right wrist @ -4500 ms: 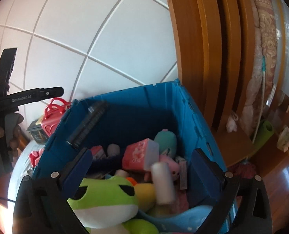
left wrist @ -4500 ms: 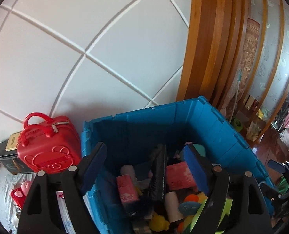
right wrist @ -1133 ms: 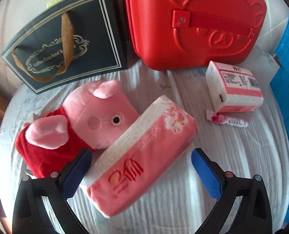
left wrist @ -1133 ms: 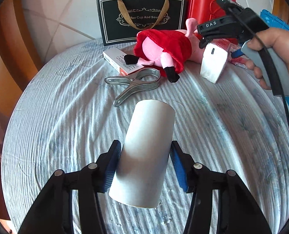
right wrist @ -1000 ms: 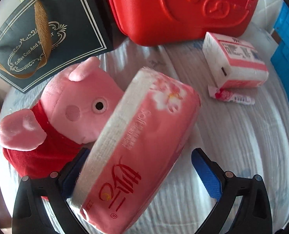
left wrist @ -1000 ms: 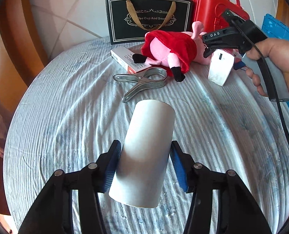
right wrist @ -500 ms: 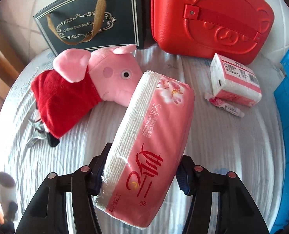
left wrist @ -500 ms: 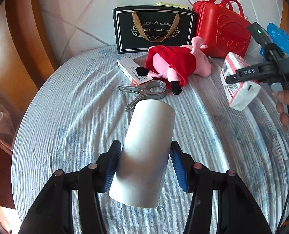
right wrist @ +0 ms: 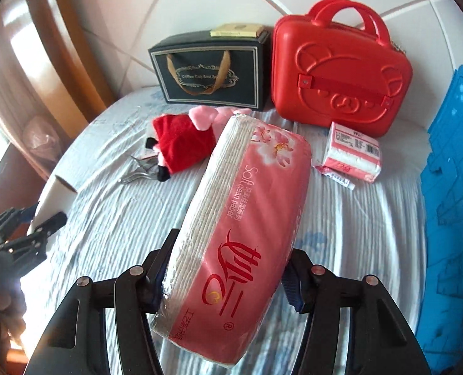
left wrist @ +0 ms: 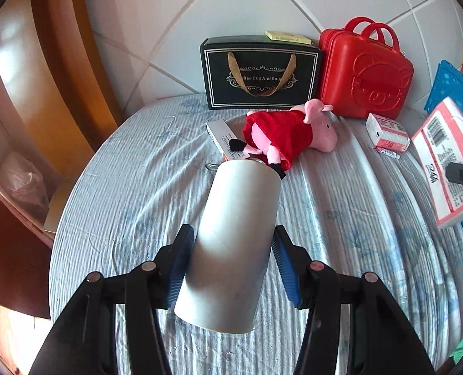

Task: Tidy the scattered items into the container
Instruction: 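Lift and carry the tube and pink tissue pack over the blue crate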

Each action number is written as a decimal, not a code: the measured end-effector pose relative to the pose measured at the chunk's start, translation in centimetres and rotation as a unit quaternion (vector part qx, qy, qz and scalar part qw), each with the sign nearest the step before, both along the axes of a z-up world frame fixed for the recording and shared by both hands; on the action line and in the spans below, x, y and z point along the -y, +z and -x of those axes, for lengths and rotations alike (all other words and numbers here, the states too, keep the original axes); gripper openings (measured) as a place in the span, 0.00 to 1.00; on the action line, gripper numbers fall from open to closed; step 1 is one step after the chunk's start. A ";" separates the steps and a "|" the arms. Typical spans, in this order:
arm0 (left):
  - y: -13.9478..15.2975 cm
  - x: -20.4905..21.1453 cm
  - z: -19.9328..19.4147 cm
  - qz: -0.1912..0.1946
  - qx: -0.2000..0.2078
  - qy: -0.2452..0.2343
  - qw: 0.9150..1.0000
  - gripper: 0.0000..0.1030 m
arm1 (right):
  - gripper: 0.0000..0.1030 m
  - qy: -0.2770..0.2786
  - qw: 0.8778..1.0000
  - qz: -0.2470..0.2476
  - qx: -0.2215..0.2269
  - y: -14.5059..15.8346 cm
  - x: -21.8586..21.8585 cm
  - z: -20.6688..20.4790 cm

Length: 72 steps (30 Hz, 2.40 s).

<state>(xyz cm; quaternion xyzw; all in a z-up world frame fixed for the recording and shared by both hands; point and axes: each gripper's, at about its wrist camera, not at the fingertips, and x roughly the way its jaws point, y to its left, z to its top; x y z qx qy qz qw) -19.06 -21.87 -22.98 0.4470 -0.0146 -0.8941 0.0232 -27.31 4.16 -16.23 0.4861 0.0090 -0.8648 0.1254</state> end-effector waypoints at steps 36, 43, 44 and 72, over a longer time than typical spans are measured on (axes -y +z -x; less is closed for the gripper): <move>19.9 -14.2 -7.3 0.015 -0.123 -0.005 0.992 0.49 | 0.57 0.077 0.981 0.049 -0.168 21.0 -13.6 -18.1; 21.5 -16.8 -7.3 0.020 -0.133 -0.010 0.991 0.49 | 0.57 0.082 0.978 0.060 -0.180 22.1 -16.4 -18.3; 21.8 -17.2 -7.3 0.022 -0.135 -0.012 0.991 0.49 | 0.57 0.083 0.978 0.062 -0.181 22.3 -16.8 -18.3; 27.3 -34.0 -6.7 0.023 -0.169 -0.081 0.982 0.49 | 0.57 0.039 0.973 0.082 -0.214 24.9 -31.3 -20.3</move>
